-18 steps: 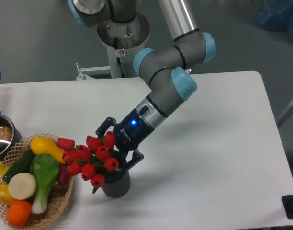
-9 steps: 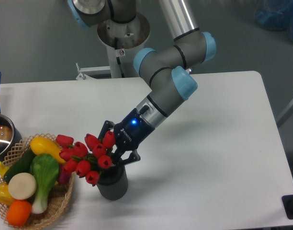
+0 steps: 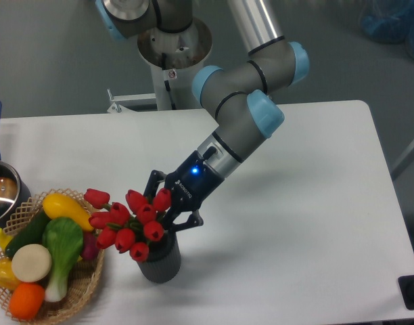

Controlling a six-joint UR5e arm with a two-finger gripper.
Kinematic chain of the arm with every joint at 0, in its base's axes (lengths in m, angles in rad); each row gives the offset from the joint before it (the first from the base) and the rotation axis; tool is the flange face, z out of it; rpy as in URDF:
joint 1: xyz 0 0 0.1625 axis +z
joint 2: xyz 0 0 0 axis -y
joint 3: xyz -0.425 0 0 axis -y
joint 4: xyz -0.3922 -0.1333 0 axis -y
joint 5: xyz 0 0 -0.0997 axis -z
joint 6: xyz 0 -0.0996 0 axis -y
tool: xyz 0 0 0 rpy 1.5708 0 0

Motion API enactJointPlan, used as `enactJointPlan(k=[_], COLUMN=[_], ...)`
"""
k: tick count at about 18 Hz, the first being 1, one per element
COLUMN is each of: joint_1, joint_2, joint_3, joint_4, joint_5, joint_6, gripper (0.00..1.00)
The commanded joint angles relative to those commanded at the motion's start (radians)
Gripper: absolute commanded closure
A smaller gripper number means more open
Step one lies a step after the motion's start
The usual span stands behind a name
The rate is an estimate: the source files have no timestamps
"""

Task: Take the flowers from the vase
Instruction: 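Lift the gripped tulips upward out of the vase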

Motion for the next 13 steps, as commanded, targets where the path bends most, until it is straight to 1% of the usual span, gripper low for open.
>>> enactJointPlan(k=[8,10,13], joint_1=[0.034,0.041,0.038], joint_2=[0.052,0.066,0.068], joint_3=[0.009,0.02,0.05], joint_4=[0.0,0.0,0.0], joint_5=[-0.04,-0.044,-0.045], joint_6=[-0.054,-0.09,-0.169], gripper=[0.66,0.66,0.66])
